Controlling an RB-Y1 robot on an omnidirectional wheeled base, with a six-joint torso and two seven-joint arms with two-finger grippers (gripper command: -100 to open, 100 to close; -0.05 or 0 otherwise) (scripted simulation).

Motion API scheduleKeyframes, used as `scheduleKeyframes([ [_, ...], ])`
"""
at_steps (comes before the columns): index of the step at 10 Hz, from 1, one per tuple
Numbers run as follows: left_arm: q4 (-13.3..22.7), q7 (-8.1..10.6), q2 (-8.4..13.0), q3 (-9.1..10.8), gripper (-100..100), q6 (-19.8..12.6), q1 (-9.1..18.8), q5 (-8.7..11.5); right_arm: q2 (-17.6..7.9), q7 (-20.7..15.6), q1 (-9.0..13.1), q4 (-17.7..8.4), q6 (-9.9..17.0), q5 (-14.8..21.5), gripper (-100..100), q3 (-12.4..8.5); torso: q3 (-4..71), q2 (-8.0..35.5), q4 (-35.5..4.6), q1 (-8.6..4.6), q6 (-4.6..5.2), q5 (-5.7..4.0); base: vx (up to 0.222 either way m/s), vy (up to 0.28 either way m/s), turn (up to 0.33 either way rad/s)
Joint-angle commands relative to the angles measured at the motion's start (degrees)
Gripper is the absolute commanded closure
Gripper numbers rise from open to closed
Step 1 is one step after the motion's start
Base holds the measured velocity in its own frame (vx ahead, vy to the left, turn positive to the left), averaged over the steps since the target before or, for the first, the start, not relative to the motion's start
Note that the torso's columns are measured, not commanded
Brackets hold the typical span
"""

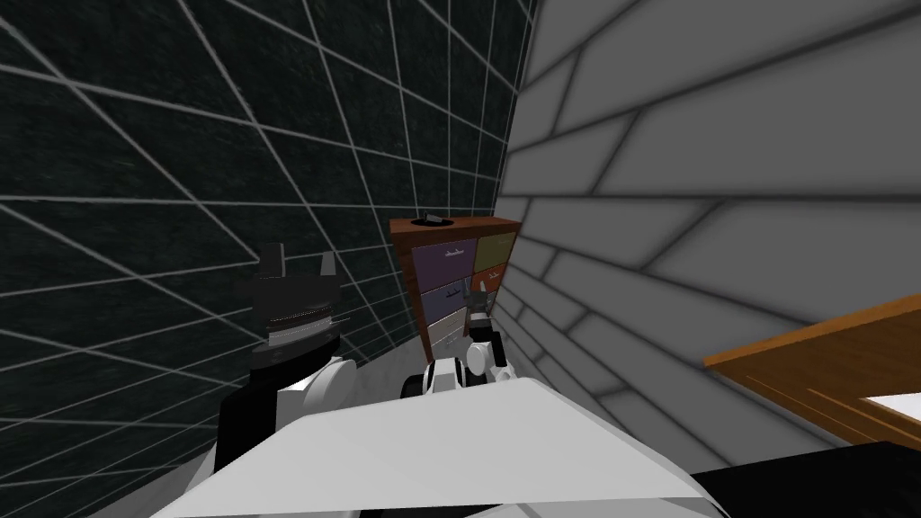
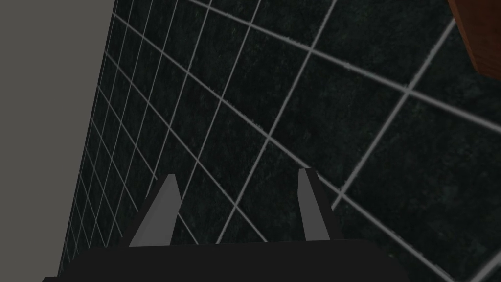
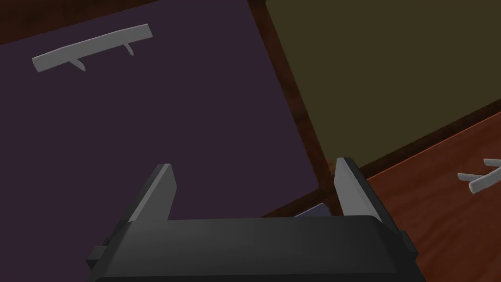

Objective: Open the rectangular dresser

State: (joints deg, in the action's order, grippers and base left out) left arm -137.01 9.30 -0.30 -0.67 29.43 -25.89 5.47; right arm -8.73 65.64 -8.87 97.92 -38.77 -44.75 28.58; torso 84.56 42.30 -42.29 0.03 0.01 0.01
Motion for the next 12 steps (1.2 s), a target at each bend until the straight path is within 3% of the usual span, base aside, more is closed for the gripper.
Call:
scheduleKeyframes([
  [1,0.00,0.00,0.00,0.00,0,0.00,0.00,0.00,0.22,3.41,1.14,-2.43,-0.92,-2.27,-100,1.81,0.00,0.00,0.00,-0.02,-0.03,-0.01,0.001,-0.025,0.069],
  [2,0.00,0.00,0.00,0.00,0,0.00,0.00,0.00,0.49,5.64,2.23,-4.64,-1.68,-4.21,-100,3.34,0.01,-0.01,0.00,-0.03,0.01,-0.01,-0.002,-0.026,0.108],
  [5,0.00,0.00,0.00,0.00,0,0.00,0.00,0.00,0.75,8.57,3.29,-6.82,-2.42,-6.09,-100,4.83,0.01,-0.02,0.01,-0.01,-0.02,-0.01,-0.001,-0.023,0.081],
  [7,0.00,0.00,0.00,0.00,0,0.00,0.00,0.00,1.23,12.39,5.31,-10.87,-3.83,-9.67,-100,7.66,0.01,-0.02,0.01,-0.04,-0.02,-0.01,-0.001,-0.032,0.157],
  [8,0.00,0.00,0.00,0.00,0,0.00,0.00,0.00,1.23,13.40,5.31,-10.96,-3.83,-9.67,-100,7.66,0.00,-0.01,0.01,-0.05,-0.03,-0.02,-0.004,-0.031,0.062],
  [11,0.00,0.00,0.00,0.00,0,0.00,0.00,0.00,1.70,19.34,7.98,-16.41,-5.71,-14.43,-100,11.42,0.01,-0.03,0.01,-0.02,-0.02,-0.01,0.000,-0.033,0.128],
  [12,0.00,0.00,0.00,0.00,0,0.00,0.00,0.00,1.70,19.83,7.98,-16.41,-5.71,-14.43,-100,11.42,0.01,-0.01,0.00,-0.04,-0.01,-0.01,-0.005,-0.032,0.040],
])
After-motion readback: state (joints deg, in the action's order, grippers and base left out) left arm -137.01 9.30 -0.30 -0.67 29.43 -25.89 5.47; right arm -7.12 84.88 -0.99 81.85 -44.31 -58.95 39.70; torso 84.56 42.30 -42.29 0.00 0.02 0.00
